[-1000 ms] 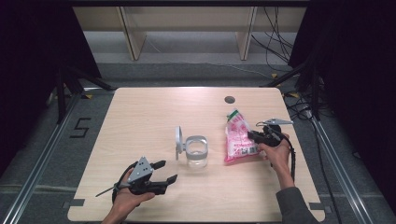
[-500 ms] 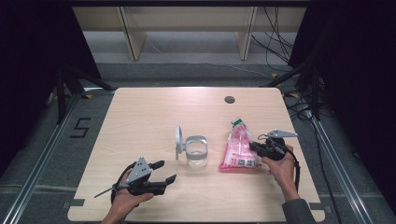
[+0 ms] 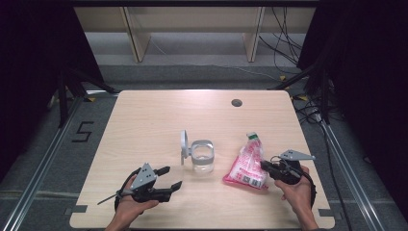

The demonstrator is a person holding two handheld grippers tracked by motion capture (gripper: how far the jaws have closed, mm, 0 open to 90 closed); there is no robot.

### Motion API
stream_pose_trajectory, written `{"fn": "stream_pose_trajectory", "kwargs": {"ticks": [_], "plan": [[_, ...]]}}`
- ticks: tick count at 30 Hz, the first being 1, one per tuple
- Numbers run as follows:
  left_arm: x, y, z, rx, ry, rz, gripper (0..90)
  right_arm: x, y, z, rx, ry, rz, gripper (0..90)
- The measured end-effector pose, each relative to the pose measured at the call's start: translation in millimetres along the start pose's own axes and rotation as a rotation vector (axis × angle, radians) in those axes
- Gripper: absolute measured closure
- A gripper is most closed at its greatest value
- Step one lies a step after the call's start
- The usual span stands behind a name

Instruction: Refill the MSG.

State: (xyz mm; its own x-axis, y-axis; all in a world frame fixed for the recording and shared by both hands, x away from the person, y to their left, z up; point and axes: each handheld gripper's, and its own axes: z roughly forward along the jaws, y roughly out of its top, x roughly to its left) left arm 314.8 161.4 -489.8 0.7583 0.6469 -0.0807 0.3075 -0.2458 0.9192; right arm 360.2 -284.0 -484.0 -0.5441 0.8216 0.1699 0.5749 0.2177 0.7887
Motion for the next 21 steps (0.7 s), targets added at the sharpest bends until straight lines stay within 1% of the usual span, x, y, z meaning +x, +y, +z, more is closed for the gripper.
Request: {"fn": "stream_pose_trajectory", "kwargs": {"ticks": [1, 2, 3, 4, 5, 7, 8, 9, 10, 11, 12, 13, 14, 15, 16, 17, 18, 19, 20, 21], "plan": [[0.1, 0.2, -0.3, 0.000, -0.001, 0.003, 29.8, 1.9, -2.4, -2.2, 0.002, -0.017, -0.010, 85.7], [0.5, 0.2, -0.1, -0.003, -0.007, 0.004, 29.8, 1.9, -2.4, -2.2, 0.002, -0.017, -0.010, 85.7], [-0.2, 0.2, -0.3, 0.001, 0.003, -0.008, 29.9, 3.4, -3.3, -3.4, 0.007, -0.012, 0.000, 85.7], [-1.1, -0.5, -0.2, 0.001, 0.008, -0.027, 29.8, 6.5, -4.6, -7.3, 0.020, -0.005, 0.027, 85.7], [-1.4, -0.9, -0.3, 0.003, 0.005, -0.030, 29.8, 4.6, -5.4, -5.9, 0.005, -0.015, -0.011, 85.7], [-1.2, -1.1, -0.2, -0.003, -0.001, -0.033, 29.9, 9.0, -7.0, -10.0, 0.023, -0.004, 0.036, 85.7], [-1.2, -1.0, 0.3, -0.004, -0.003, -0.033, 29.8, 6.9, -7.8, -9.1, 0.007, -0.013, 0.006, 85.4], [-1.5, -1.1, 0.2, 0.000, 0.001, -0.035, 29.8, 6.6, -7.9, -10.3, 0.016, -0.009, 0.015, 83.9], [-1.5, -1.5, 0.2, 0.003, 0.001, -0.033, 29.8, 6.7, -8.7, -9.9, 0.014, -0.006, 0.039, 81.4], [-1.5, -1.8, 0.2, 0.002, 0.001, -0.032, 29.8, 2.9, -8.6, -9.1, -0.004, -0.018, 0.012, 78.2], [0.0, -1.4, 0.2, 0.001, -0.005, -0.008, 29.8, 2.6, -8.6, -8.4, -0.004, -0.013, 0.029, 73.0], [-0.6, -1.6, 1.0, 0.001, -0.009, -0.026, 29.8, 0.7, -8.4, -8.4, -0.001, -0.041, 0.041, 67.7], [-0.6, -1.6, 1.5, 0.000, -0.011, -0.029, 29.8, -0.6, -8.4, -8.7, -0.005, -0.034, 0.055, 64.5], [0.7, -1.2, 1.3, 0.006, -0.007, 0.000, 29.8, -1.6, -8.7, -7.1, -0.017, -0.009, 0.077, 59.6], [-0.2, -1.7, 1.5, 0.008, -0.005, -0.012, 29.8, -2.7, -8.3, -6.2, -0.010, -0.007, 0.095, 57.1], [-0.3, -2.0, 1.5, 0.006, -0.008, -0.009, 29.8, -3.6, -8.2, -5.2, -0.011, -0.033, 0.092, 54.9], [-1.2, -2.2, 1.8, 0.005, -0.009, -0.022, 29.8, -1.5, -7.1, -5.1, -0.001, -0.025, 0.129, 51.3], [-1.6, -2.1, 2.0, 0.007, -0.006, -0.030, 29.8, -4.7, -6.3, -2.0, -0.023, -0.024, 0.104, 50.0], [-1.2, -2.2, 3.2, 0.000, -0.013, -0.034, 29.8, -5.8, -5.7, -1.0, -0.016, -0.029, 0.102, 49.1], [-1.5, -2.4, 3.3, 0.003, -0.011, -0.035, 29.8, -7.5, -4.5, 2.1, -0.022, -0.042, 0.111, 47.3]]}}
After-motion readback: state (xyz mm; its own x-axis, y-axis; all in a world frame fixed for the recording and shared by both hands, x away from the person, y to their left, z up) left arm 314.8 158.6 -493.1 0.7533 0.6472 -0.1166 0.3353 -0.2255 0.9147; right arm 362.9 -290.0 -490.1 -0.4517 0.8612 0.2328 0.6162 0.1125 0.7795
